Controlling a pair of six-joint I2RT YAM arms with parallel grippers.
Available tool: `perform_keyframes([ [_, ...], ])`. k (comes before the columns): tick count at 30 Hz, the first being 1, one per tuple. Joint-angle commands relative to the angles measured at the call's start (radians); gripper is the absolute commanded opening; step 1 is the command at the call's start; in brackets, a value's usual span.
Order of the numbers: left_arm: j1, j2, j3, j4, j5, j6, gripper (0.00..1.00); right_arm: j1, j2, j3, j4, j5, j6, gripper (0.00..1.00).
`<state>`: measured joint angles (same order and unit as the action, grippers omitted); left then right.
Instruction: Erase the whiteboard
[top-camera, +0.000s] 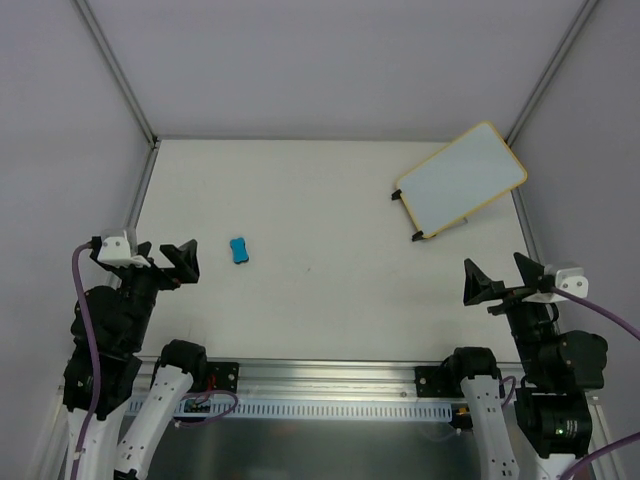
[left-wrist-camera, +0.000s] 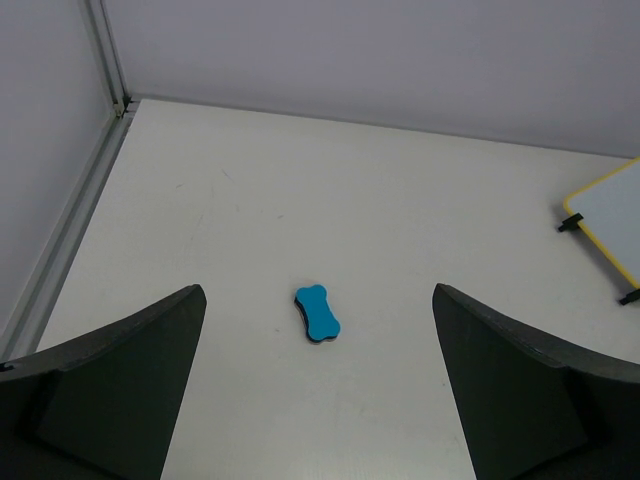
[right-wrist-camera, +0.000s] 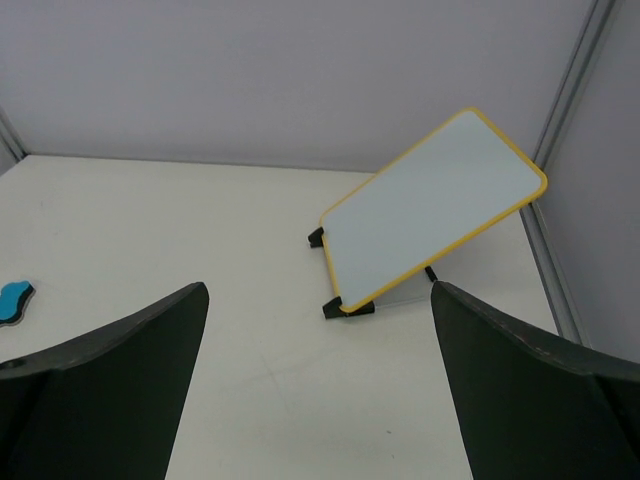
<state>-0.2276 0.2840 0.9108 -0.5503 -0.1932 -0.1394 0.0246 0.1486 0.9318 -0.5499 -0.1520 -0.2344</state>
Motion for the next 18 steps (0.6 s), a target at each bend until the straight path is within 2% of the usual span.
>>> perform_keyframes([
  [1, 0.004, -0.038, 0.016, -0.043, -0.005, 0.024, 0.99, 0.032, -0.032, -0.039, -0.033, 0.109, -0.032, 0.99],
  [9, 0.004, -0.106, -0.041, -0.08, -0.012, -0.011, 0.99, 0.04, -0.053, -0.077, -0.033, 0.088, -0.017, 0.99],
  [18, 0.005, -0.114, -0.081, -0.092, -0.006, -0.038, 0.99, 0.04, -0.064, -0.091, -0.03, 0.072, -0.017, 0.99],
])
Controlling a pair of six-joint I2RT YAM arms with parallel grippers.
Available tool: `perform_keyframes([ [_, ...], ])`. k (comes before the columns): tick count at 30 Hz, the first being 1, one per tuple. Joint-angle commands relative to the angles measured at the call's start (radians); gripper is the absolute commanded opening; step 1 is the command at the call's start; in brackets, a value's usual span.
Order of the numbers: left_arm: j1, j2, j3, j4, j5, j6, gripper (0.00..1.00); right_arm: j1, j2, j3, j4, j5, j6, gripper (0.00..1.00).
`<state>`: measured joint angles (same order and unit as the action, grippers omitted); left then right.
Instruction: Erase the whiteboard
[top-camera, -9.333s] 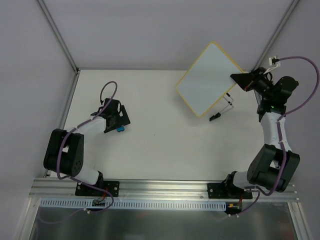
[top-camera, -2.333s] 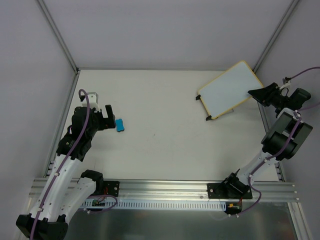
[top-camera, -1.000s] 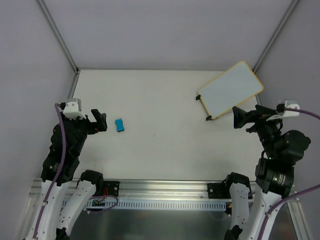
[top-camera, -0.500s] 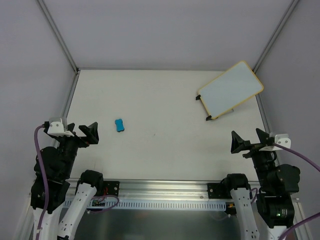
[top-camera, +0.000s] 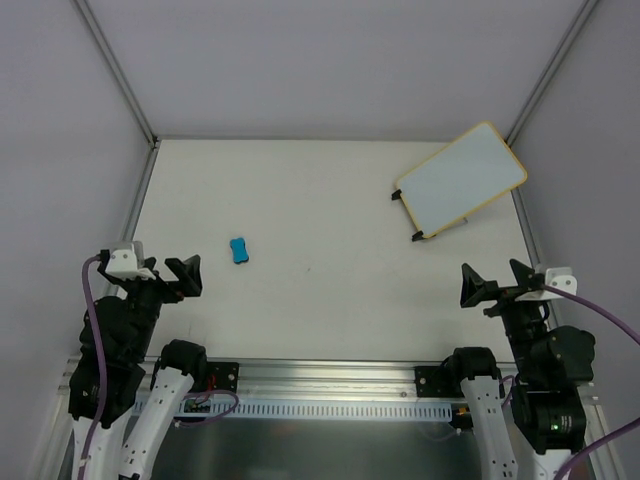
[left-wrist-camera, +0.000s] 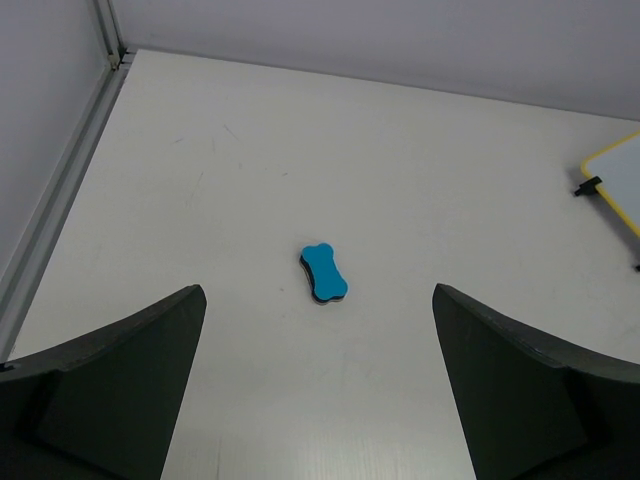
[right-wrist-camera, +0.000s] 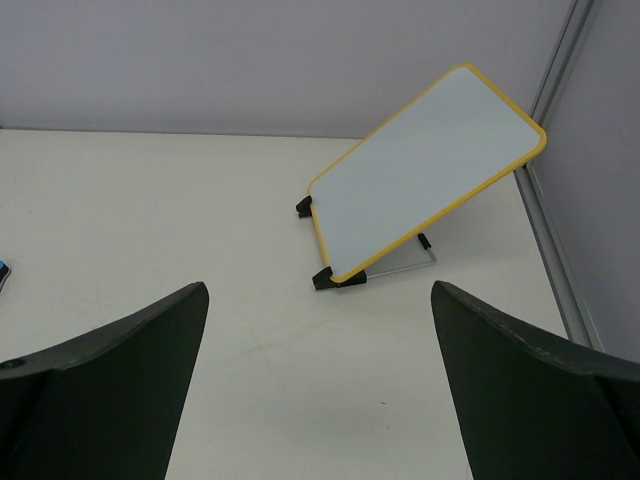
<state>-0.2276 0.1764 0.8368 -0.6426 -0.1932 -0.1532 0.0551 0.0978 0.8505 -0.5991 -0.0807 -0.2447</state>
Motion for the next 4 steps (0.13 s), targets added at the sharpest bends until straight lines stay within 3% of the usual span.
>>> perform_keyframes([
  [1, 0.004, -0.005, -0.007, -0.002, -0.006, -0.026, 0.99, 0.008, -0.012, -0.01, 0.019, -0.001, -0.008, 0.99],
  [4, 0.004, 0.001, -0.005, -0.002, -0.006, -0.028, 0.99, 0.011, -0.012, -0.013, 0.022, -0.007, -0.01, 0.99],
])
